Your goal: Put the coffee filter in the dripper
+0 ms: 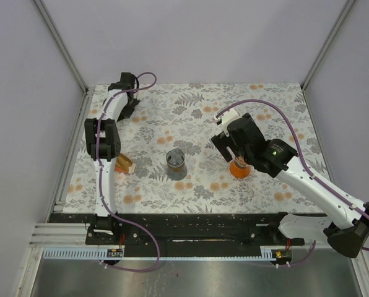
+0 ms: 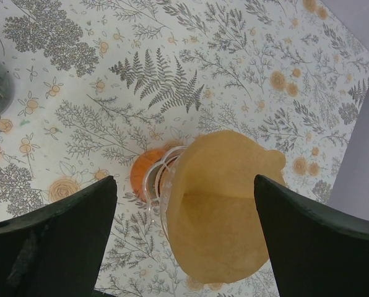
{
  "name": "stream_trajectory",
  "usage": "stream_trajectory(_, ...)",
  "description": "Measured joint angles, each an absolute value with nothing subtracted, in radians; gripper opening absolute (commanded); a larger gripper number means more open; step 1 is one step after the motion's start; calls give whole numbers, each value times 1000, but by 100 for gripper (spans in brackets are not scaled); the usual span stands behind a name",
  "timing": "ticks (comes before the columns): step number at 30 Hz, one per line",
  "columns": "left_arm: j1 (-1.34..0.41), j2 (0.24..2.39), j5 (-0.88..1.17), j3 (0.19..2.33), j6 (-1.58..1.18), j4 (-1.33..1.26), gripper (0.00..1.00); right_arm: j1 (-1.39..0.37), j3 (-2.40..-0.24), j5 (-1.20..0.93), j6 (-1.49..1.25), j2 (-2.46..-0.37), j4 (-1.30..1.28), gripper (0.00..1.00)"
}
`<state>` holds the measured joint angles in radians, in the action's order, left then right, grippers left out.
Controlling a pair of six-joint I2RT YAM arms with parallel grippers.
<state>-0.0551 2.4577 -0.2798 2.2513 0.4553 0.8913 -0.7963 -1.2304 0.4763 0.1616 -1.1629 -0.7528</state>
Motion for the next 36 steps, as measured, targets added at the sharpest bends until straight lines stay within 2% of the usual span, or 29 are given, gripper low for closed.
stream_trajectory(2,-57,2458,-267,2228,466,891,36,-796,-1230,476,162,-1163,-753,100)
stream_trajectory(5,-57,2458,-254,2224,473,876,7,-796,-1230,476,161,-1163,-753,100)
stream_trajectory(6,-57,2458,-251,2224,475,868,1,-796,-1230,476,161,-1163,-753,99)
stream_trajectory(13,-57,2373,-195,2114,453,841,0,-796,-1230,476,160,-1163,-754,99)
stream_trajectory(21,-100,1971,-48,1851,441,896,0,-796,-1238,458,155,-1163,-754,99)
stream_trajectory(26,-257,1635,14,1729,490,916,0,-796,-1245,458,141,-1163,-753,99)
stream_trajectory(29,-416,1459,26,1642,527,951,0,-796,-1251,458,130,-1162,-754,99)
stream_trajectory(36,-714,1317,10,1529,551,1055,0,-796,-1269,466,96,-1108,-762,100)
